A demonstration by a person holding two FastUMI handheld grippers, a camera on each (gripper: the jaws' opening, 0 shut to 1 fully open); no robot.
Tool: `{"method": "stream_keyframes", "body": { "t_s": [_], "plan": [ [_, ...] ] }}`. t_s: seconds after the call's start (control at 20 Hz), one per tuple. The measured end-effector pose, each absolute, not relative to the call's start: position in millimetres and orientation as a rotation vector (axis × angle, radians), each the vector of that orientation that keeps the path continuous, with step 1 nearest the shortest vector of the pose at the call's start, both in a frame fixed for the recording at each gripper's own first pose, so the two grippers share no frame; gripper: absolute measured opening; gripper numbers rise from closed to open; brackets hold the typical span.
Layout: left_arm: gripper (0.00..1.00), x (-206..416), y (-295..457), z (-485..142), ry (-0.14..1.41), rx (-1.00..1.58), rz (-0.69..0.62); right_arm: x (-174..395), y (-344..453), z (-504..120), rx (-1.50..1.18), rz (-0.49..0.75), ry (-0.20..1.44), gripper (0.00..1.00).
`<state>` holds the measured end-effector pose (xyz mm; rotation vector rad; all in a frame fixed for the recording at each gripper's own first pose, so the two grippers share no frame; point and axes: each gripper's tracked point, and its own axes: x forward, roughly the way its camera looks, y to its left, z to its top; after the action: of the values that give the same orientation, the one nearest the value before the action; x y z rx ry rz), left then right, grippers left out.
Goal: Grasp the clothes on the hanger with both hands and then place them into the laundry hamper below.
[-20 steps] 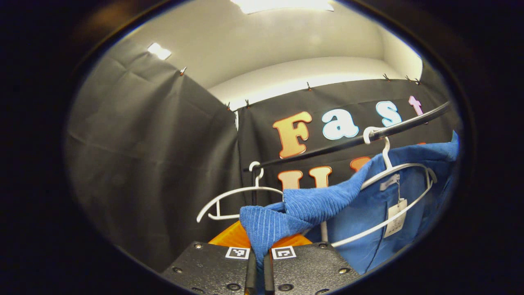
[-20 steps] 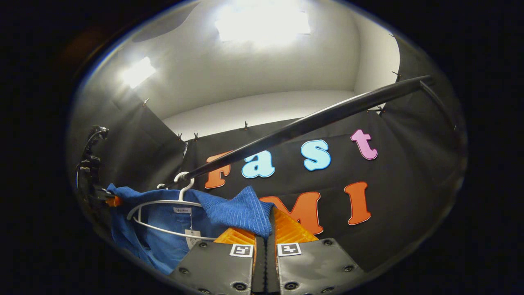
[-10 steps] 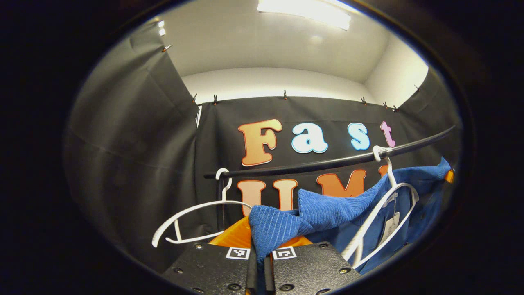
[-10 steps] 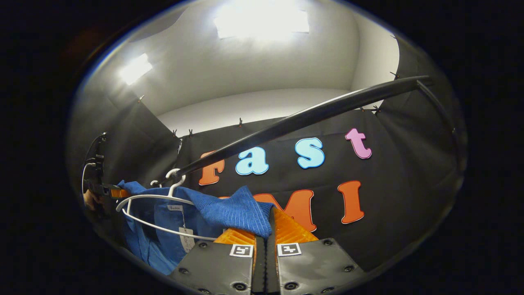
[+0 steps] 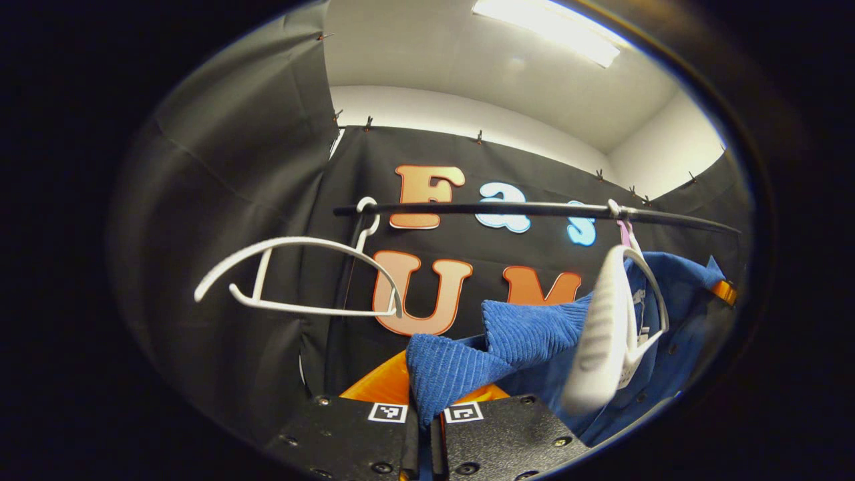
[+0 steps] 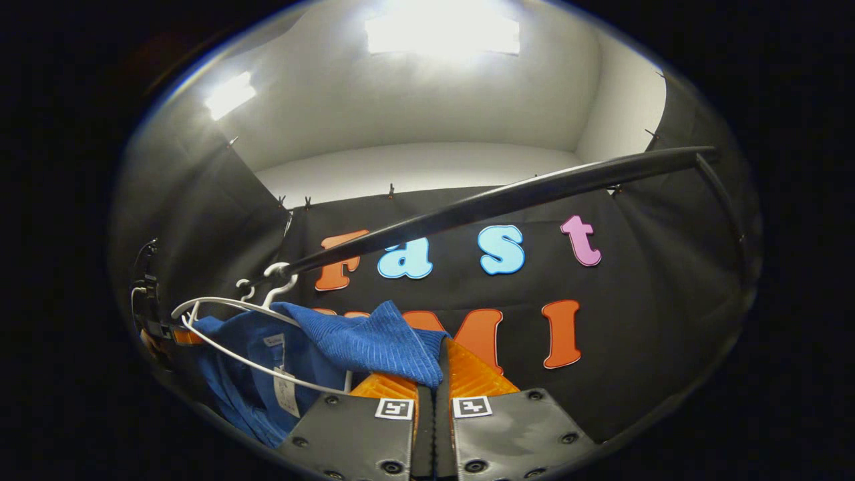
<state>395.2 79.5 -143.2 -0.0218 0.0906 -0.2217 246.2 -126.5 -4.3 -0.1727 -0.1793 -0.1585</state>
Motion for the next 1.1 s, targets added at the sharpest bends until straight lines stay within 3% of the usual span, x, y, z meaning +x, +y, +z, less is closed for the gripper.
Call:
{"method": "stream_keyframes", "body": {
  "t_s": [0.45,1.1],
  "plan": [
    [0.06,364.0,44.8,-197.6,0.167,-0.060,-0.226,261.6,-169.2,-24.8,-0.236,-0.309,-0.110,0.08],
    [0.06,335.2,8.8,-255.6,0.284,-0.060,-0.217,261.6,-236.1,-115.1,-0.250,-0.433,0.114,0.08]
  ]
}}
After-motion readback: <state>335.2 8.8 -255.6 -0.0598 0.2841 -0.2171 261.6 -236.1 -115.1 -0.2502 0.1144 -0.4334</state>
